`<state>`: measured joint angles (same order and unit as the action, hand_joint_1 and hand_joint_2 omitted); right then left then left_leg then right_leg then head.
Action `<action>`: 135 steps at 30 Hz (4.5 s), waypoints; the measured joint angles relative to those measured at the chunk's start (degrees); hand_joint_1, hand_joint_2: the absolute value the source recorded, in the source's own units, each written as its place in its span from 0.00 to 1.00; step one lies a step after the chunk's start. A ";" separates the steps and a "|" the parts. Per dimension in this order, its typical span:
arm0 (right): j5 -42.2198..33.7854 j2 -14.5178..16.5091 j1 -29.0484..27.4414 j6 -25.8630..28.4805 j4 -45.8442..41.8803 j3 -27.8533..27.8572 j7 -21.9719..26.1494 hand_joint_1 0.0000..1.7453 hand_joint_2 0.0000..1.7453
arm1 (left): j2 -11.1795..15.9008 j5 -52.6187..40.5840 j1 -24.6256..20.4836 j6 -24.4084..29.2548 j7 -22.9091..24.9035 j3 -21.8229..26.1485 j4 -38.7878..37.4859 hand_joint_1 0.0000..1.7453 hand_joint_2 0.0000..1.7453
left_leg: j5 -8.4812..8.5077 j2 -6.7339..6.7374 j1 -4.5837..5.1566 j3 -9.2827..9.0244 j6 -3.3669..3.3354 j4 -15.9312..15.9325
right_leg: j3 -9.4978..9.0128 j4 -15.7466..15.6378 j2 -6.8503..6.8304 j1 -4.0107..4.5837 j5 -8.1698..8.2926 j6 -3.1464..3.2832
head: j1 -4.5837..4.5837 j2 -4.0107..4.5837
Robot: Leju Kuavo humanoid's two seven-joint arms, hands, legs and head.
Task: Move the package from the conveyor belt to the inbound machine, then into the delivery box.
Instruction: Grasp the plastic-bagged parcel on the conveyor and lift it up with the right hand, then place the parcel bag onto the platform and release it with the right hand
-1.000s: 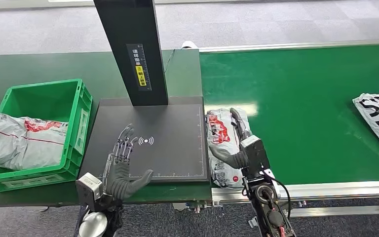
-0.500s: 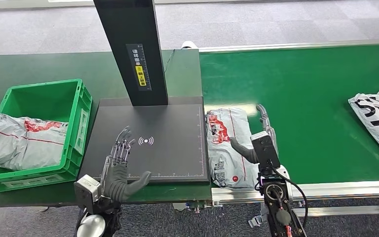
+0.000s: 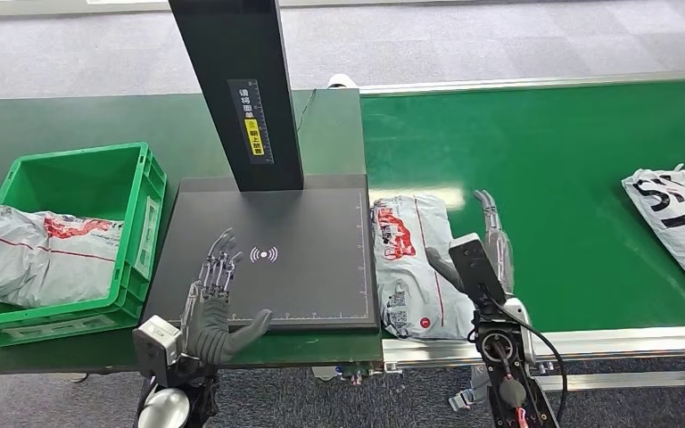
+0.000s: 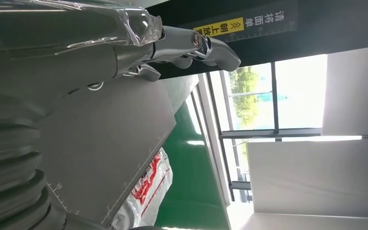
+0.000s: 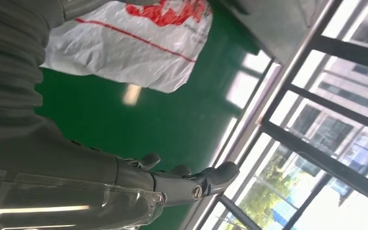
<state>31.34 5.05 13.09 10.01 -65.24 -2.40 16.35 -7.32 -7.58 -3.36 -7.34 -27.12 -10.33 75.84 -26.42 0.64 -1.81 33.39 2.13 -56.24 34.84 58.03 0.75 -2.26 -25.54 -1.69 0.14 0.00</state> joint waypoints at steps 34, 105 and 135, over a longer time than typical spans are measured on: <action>24.22 -0.58 2.15 -13.88 19.48 0.49 -20.31 0.95 1.00 | -0.80 -0.35 0.40 1.03 3.25 0.43 1.20 0.00 1.00 | -0.02 0.02 0.00 -0.12 -0.01 0.01 | -0.10 -0.01 0.00 0.00 -0.01 0.00 | -0.01 0.00; -32.64 5.43 -3.77 -16.40 -8.13 9.77 15.01 1.00 1.00 | -1.46 -0.53 2.24 0.83 1.37 2.10 1.90 0.00 1.00 | -0.17 0.08 -0.01 -0.32 0.01 0.03 | -0.32 -0.02 0.06 0.00 -0.07 -0.04 | -0.01 0.00; -8.66 4.96 9.31 -19.08 25.10 -20.42 6.36 0.00 1.00 | -1.26 0.14 0.52 1.33 0.71 0.21 0.28 0.00 1.00 | -0.15 0.02 -0.02 -0.43 0.02 0.04 | -0.40 -0.02 0.00 0.02 -0.09 -0.03 | 0.01 0.00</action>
<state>22.68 10.01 22.40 -9.07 -40.13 -22.82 22.71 -8.58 -7.44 -2.84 -6.02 -26.40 -10.12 76.13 -26.57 0.65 -1.84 32.96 2.15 -56.20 34.45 58.01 0.75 -2.24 -25.63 -1.72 0.14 0.00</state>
